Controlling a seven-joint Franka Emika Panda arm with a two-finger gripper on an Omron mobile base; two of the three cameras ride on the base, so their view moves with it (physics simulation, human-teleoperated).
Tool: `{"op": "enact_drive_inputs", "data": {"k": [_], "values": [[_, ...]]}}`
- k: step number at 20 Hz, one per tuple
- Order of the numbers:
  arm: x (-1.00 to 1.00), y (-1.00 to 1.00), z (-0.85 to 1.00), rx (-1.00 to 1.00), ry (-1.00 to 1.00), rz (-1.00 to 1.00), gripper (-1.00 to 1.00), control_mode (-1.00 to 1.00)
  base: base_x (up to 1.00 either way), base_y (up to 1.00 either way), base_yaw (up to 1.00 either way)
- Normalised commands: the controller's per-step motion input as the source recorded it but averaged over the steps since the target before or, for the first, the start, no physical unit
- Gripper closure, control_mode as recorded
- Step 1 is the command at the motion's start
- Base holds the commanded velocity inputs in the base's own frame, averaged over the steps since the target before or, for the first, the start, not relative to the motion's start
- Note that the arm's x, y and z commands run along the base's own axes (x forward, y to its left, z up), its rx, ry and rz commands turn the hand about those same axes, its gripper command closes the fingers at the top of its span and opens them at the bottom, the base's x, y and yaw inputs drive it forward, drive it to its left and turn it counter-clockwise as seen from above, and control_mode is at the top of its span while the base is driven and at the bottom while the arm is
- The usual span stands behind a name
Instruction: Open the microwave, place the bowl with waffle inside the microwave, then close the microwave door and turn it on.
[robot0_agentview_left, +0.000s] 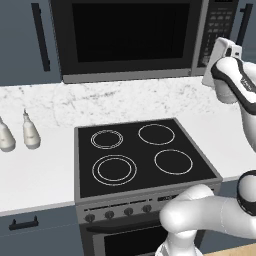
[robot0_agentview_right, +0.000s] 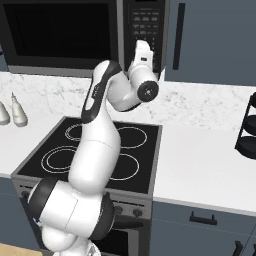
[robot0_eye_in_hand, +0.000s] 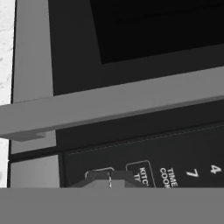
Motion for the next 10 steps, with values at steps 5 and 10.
{"op": "enact_drive_inputs", "data": {"k": [5,10], "values": [[0.0,0.0,-0.15,0.0,-0.1,0.0,1.0,-1.0,0.0,0.0,0.0],[-0.59,-0.06,0.08,0.0,-0.12,0.0,1.0,-1.0,0.0,0.0,0.0]]}}
